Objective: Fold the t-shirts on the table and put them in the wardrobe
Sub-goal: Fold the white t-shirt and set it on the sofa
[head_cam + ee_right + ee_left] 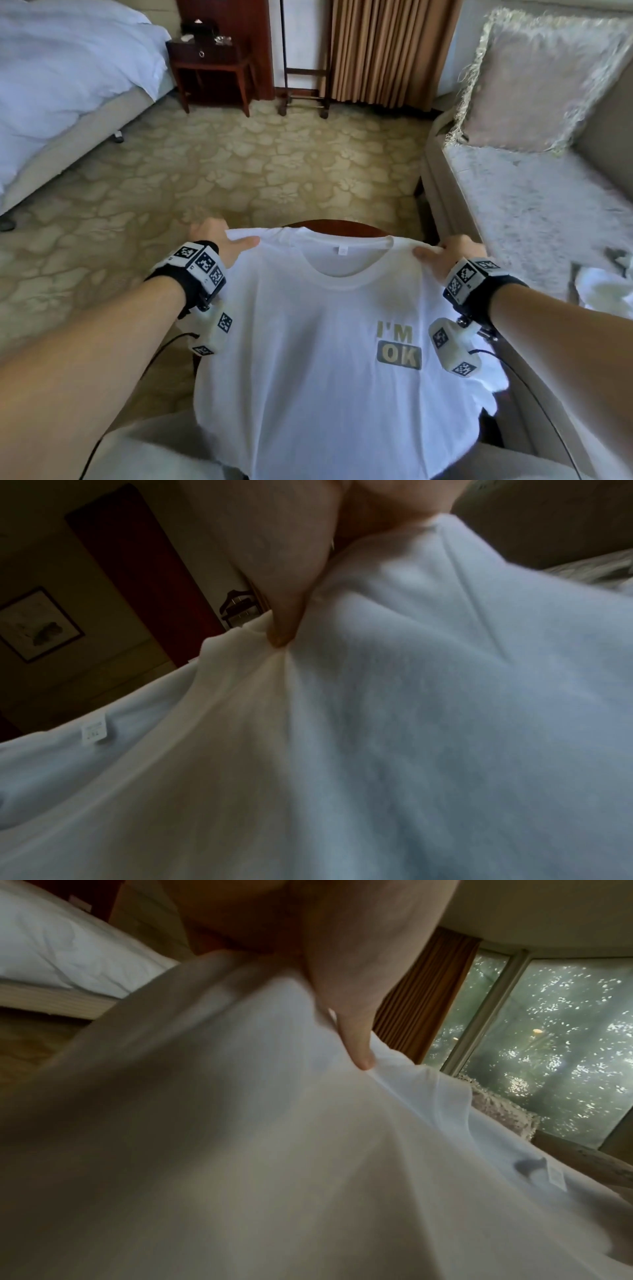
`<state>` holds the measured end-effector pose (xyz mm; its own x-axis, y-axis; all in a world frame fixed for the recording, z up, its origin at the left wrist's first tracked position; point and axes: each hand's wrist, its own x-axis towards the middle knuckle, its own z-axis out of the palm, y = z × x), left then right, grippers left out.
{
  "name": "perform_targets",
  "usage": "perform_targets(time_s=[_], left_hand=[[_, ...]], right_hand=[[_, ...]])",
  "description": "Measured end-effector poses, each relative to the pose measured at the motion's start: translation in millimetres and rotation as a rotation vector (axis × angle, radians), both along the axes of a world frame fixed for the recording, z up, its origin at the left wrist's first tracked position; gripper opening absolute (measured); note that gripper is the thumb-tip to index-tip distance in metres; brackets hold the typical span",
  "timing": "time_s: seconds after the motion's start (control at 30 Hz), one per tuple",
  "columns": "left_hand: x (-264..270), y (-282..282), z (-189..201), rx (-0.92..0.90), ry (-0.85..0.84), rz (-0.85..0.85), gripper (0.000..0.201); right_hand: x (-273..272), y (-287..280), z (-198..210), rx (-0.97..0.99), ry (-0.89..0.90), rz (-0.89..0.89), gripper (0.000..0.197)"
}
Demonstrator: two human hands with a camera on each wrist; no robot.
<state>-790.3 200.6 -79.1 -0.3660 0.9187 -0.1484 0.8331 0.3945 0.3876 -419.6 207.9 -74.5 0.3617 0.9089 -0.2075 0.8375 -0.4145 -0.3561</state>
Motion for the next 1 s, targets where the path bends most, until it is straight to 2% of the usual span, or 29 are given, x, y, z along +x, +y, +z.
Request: perform_targets(time_s=[0.1, 0.23, 0.33, 0.43, 0.53, 0.6, 0.7, 0.8, 0.87, 1.0], left_hand=[[-6.0, 32.1, -30.0, -0.094, 0.013, -0.016, 0.066], [-7.6, 59.8, -58.6, -0.193, 0.104, -0.061, 0.059], [-7.7, 73.1, -71.5, -0.246, 0.151, -0.051, 0.072], [-14.3, 83.8, -87.5, -0.223, 0.050, -0.071, 0.083], [-19.4, 78.2, -95.8, -0.210, -0.063, -0.063, 0.089], [-19.8, 68.4, -92.4, -0.181, -0.117, -0.036, 0.099], [-19.6, 49.5, -78.3, -0.210, -0.157, 0.038, 0.104], [-19.3, 19.5, -67.4, -0.310, -0.127, 0.075, 0.117], [-17.4, -2.3, -66.5, -0.310, -0.070, 0.036, 0.109], [-6.8, -32.1, -71.4, -0.176, 0.203, -0.073, 0.071]], right_hand=[[-0.8, 28.0, -19.3, -0.032, -0.033, 0.029, 0.030], [0.3, 56.9, -48.0, -0.078, -0.098, 0.061, 0.028], [-0.7, 72.5, -71.2, -0.114, -0.124, 0.058, 0.030], [-2.5, 76.9, -81.8, -0.146, -0.165, 0.033, 0.027], [-8.0, 71.9, -84.7, -0.140, -0.267, 0.037, 0.050], [-14.3, 66.1, -81.9, -0.088, -0.272, 0.004, 0.063], [-27.4, 52.4, -68.2, -0.039, -0.194, -0.025, 0.066], [-37.3, 29.6, -55.4, -0.112, -0.170, -0.015, 0.073], [-41.5, 9.3, -50.5, -0.207, -0.200, 0.015, 0.079], [-46.0, -28.2, -56.3, -0.364, -0.164, 0.071, 0.094]])
